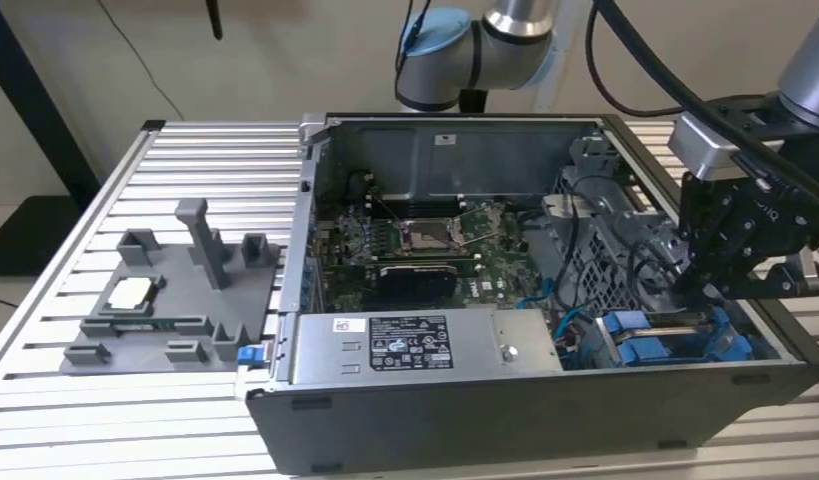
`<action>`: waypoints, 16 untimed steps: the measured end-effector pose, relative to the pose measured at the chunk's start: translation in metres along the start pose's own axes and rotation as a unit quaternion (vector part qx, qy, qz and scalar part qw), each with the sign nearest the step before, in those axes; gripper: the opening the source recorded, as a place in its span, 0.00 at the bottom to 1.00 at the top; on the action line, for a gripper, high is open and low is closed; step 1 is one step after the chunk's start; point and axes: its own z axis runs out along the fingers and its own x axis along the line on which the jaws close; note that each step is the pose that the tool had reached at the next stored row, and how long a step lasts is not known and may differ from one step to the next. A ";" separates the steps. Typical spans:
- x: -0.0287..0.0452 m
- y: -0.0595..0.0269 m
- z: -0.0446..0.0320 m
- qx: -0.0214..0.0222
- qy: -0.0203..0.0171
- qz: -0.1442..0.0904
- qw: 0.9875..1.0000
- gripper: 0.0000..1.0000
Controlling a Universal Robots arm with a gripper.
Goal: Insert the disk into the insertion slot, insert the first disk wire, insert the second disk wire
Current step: 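Insert the first disk wire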
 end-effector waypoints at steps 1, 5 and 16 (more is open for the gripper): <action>0.0000 -0.0005 0.0006 0.000 0.002 0.000 1.000 0.19; 0.0001 -0.0008 0.0014 0.000 0.006 0.000 1.000 0.19; 0.0002 -0.0028 0.0052 -0.002 0.006 0.000 1.000 0.19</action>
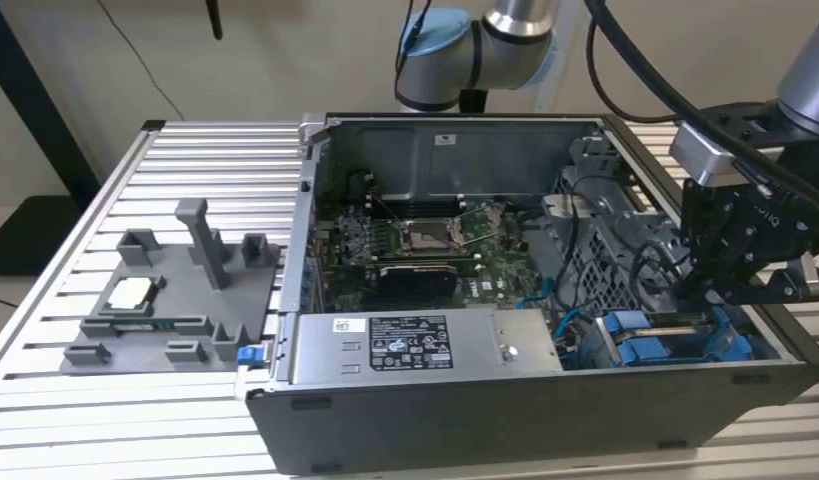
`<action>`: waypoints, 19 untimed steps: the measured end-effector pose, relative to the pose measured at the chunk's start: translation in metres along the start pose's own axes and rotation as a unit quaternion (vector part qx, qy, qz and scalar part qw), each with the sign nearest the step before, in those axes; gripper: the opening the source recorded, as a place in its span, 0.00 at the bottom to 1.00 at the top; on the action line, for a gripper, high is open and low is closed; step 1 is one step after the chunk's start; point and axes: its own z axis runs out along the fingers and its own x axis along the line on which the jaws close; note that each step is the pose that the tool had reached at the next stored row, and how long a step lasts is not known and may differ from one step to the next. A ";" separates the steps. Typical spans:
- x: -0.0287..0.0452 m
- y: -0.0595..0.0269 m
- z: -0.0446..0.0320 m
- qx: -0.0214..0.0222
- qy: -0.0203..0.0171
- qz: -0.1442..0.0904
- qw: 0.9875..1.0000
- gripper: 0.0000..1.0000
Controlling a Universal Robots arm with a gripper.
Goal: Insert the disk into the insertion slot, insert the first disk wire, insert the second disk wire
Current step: 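Insert the first disk wire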
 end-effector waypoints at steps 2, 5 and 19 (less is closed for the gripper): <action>0.0000 -0.0002 0.0013 -0.001 0.000 0.000 1.000 0.19; 0.0001 -0.0012 0.0029 -0.002 -0.001 0.000 1.000 0.19; -0.0004 -0.0051 0.0080 -0.002 -0.011 0.000 1.000 0.19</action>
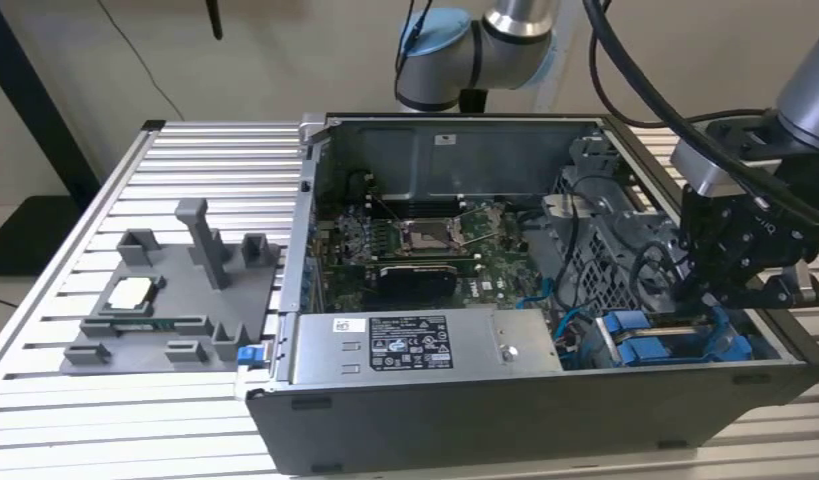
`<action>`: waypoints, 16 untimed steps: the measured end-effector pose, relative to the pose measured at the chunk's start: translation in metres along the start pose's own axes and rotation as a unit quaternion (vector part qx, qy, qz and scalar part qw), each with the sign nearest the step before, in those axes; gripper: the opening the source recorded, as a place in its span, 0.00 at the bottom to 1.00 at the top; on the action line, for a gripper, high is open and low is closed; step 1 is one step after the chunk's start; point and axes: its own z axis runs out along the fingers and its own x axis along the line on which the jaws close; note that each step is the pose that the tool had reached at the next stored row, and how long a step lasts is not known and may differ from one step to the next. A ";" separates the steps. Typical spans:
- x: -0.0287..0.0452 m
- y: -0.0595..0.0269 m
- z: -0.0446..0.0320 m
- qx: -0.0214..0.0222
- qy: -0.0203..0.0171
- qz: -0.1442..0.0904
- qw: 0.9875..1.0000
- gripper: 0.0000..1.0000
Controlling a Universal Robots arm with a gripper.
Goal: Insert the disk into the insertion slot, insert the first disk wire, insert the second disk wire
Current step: 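Insert the first disk wire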
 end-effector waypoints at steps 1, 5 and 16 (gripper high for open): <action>0.0000 -0.0005 0.0002 0.000 0.000 0.000 1.000 0.19; 0.0001 -0.0027 0.0008 0.000 0.000 0.004 1.000 0.19; 0.0005 -0.0032 0.0090 -0.002 0.000 0.025 1.000 0.20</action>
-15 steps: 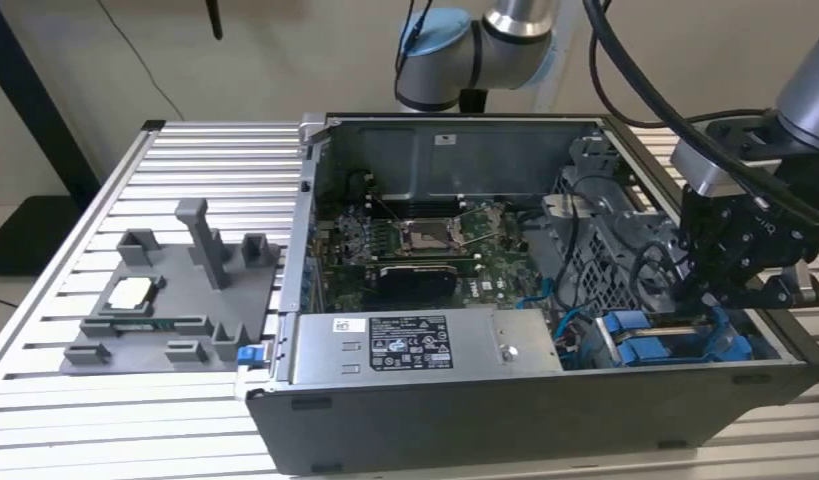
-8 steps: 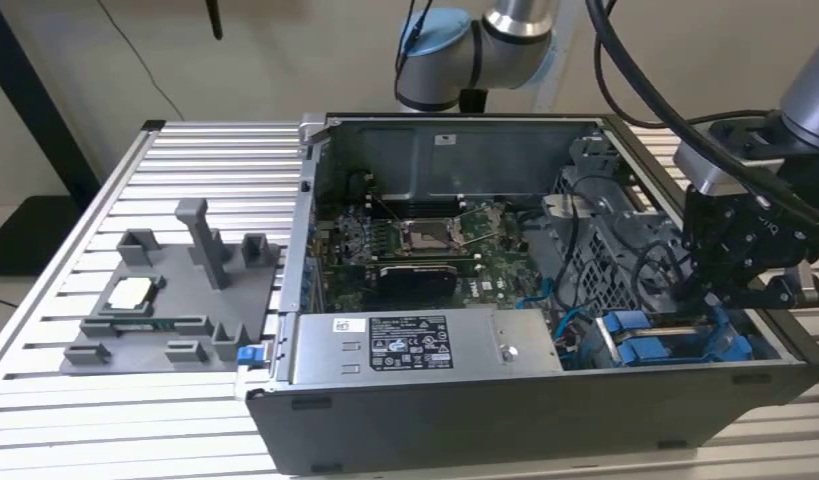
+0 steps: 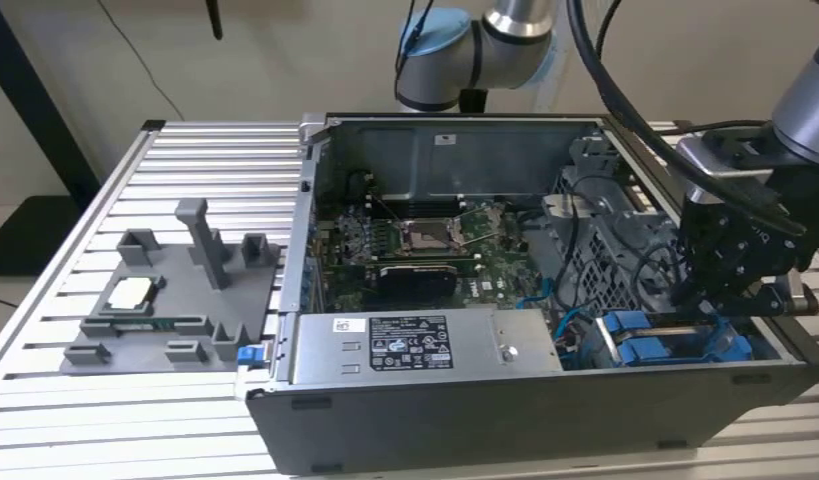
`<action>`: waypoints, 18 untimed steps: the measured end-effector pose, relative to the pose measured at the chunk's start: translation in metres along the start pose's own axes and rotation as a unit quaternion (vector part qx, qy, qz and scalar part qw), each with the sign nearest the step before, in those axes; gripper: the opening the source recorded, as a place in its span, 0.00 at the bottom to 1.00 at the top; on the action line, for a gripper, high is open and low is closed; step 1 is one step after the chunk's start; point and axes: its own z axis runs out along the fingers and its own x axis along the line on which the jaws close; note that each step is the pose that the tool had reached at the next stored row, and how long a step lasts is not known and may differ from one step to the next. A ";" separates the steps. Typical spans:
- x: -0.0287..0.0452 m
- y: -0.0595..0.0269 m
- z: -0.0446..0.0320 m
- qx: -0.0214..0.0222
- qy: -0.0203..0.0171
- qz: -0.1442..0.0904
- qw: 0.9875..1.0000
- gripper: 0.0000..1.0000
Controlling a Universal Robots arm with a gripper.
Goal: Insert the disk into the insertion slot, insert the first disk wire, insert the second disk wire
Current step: 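Insert the first disk wire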
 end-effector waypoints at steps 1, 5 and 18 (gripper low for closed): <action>0.0001 -0.0001 -0.0002 0.000 0.000 0.000 1.000 0.26; 0.0001 0.0000 -0.0114 -0.001 -0.002 0.000 1.000 0.33; -0.0011 0.0000 -0.0598 -0.002 -0.002 0.000 1.000 0.33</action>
